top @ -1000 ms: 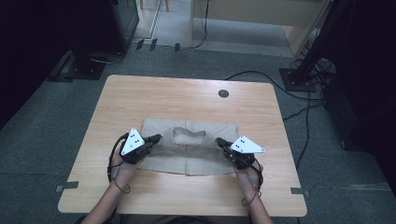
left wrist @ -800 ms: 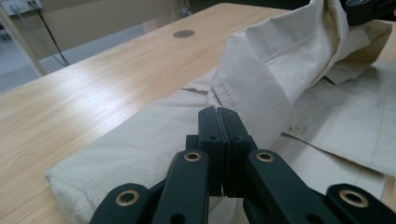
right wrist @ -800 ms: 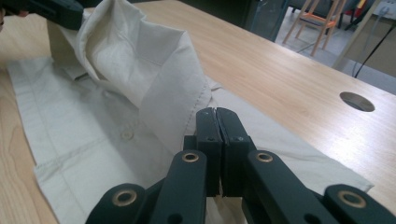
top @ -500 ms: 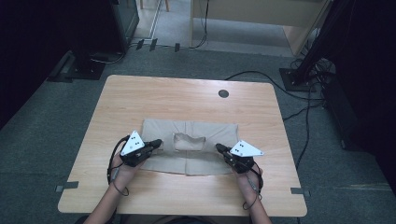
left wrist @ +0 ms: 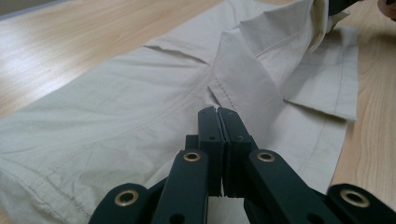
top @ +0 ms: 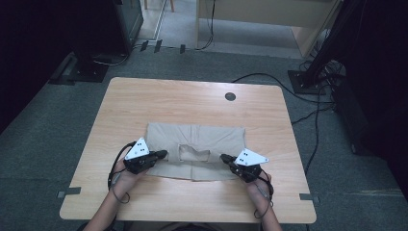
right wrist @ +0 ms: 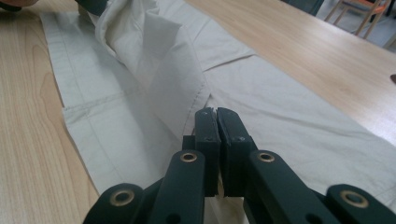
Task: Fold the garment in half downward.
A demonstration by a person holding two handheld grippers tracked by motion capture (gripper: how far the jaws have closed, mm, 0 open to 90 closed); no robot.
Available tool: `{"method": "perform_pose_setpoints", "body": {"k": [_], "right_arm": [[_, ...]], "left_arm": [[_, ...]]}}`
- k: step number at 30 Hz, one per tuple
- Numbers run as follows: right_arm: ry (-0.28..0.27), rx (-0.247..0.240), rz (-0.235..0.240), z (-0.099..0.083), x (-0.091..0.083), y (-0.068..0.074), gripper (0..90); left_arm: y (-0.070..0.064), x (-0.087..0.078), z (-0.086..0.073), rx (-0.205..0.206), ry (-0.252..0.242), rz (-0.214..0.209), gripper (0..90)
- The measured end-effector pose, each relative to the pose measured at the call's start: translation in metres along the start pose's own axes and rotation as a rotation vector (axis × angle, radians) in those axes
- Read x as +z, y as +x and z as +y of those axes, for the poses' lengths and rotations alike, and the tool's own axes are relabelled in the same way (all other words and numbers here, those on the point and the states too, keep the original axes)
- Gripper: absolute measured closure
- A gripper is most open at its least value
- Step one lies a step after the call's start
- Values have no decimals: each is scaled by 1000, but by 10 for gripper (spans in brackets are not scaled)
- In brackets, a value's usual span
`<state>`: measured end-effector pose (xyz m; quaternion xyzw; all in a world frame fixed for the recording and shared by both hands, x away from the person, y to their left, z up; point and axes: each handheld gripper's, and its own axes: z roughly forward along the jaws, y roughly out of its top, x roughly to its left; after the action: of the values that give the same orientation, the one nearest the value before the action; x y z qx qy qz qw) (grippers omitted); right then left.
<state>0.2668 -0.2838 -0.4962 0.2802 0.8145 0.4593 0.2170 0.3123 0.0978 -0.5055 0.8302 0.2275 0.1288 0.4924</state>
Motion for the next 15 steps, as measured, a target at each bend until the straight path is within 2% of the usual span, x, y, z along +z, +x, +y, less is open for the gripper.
{"method": "perform_pose_setpoints", "body": {"k": [2, 7, 10, 11, 15], "right_arm": [[6, 10, 20, -1, 1, -1, 871], [21, 0, 44, -2, 1, -2, 865], [37, 5, 74, -4, 2, -3, 854], [44, 2, 89, -5, 3, -4, 852], [58, -24, 99, -4, 4, -2, 853]], "left_arm": [[1, 0, -1, -4, 4, -7, 891], [2, -1, -1, -11, 14, -36, 883], [1, 1, -2, 2, 46, -45, 884], [1, 1, -2, 6, 51, -47, 884], [1, 2, -2, 4, 62, -58, 884]]}}
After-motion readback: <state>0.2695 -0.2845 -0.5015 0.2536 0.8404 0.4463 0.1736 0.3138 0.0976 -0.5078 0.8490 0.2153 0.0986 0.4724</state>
